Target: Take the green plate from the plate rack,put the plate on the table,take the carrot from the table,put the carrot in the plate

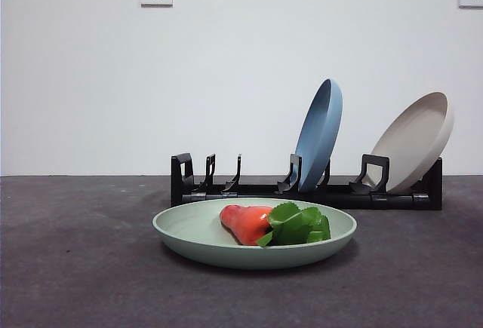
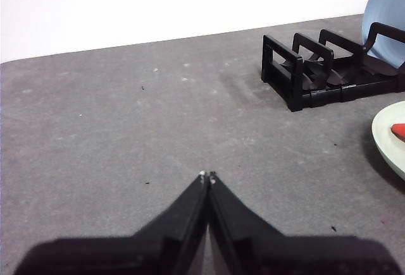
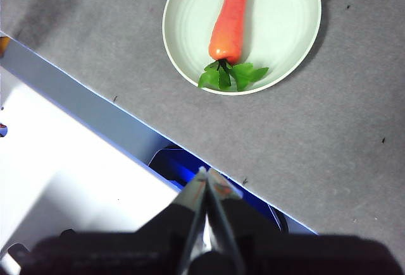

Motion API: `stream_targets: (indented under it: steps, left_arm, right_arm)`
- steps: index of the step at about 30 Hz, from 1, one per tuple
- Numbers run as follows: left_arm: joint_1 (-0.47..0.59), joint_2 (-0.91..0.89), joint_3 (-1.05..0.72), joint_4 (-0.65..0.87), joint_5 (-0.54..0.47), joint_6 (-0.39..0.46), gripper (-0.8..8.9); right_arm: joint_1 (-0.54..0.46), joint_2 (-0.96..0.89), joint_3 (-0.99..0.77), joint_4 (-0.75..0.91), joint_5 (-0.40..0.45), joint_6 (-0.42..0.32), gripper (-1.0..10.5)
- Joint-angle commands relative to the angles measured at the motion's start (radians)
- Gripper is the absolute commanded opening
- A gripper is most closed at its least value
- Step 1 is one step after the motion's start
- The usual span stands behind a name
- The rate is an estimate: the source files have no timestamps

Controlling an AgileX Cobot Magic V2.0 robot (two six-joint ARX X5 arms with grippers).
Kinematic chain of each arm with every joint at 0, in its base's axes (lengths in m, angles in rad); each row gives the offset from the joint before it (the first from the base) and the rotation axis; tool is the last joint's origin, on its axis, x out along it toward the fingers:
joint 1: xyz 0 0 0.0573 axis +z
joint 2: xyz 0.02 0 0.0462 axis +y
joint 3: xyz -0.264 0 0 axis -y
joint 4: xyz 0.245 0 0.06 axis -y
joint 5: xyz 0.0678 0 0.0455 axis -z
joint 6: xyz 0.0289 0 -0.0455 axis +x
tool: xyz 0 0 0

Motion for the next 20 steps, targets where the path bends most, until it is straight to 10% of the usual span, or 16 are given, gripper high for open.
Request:
stream_targets:
  steps: [1,11,17,20]
  left_arm:
    - [0.002,-0.001,-0.010,-0.005,-0.001,-0.007,-0.03]
    - [0.002,-0.001,-0.010,-0.005,-0.001,-0.007,-0.03]
    - [0.002,-0.001,-0.010,-0.005,-0.001,-0.007,-0.03]
    - [0.002,-0.001,-0.010,-0.005,-0.001,-0.007,-0.03]
  right_arm:
    - [0.002,-0.001,0.000,0.004,0.003,-0.005,0.0]
    - [-0.113,-0.097,-0.007,0.093,0.091,-0.136,0.0]
    - [-0.436,-0.299,-0.179,0.399,-0.218,-0.205,0.0]
    - [-0.575,-0.423,-0.345,0.525,-0.233,-0.263,0.0]
